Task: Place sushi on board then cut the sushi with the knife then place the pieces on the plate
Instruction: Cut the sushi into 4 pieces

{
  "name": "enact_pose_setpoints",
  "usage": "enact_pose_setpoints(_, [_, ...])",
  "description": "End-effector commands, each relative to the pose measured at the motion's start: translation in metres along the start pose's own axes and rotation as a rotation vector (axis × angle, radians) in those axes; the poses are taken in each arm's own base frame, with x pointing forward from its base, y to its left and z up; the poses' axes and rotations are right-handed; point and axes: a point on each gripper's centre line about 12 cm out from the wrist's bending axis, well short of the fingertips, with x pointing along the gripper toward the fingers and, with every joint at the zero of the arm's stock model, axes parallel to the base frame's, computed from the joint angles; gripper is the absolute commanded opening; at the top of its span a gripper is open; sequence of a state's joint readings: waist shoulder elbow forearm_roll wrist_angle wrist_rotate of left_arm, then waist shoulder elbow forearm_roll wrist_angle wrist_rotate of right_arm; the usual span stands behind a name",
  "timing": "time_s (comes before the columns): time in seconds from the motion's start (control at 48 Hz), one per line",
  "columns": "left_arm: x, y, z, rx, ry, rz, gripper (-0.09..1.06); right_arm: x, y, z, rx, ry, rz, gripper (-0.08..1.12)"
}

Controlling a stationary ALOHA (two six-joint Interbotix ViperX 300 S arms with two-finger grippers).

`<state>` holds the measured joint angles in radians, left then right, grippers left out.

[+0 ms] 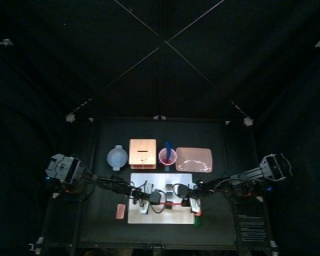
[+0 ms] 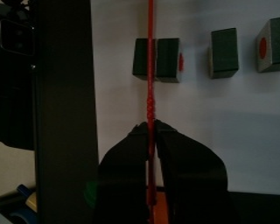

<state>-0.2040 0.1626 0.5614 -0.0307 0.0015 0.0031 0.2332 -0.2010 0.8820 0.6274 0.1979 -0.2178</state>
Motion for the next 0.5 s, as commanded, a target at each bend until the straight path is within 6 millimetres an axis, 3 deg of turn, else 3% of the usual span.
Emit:
enact_pose_setpoints(0.021, [-0.0041, 0.0069, 0.0101, 0.012, -0.031, 0.012, 0.33, -0.0072, 0.0086, 0.0091, -0.008, -0.041, 0.024, 0.26])
enact_pose_setpoints(0.5, [-0.0002, 0.0103, 0.0071, 0.008, -0.023, 0.018, 0.33, -0.0008, 0.0158, 0.0029, 0.003, -0.014, 0.039, 0.26])
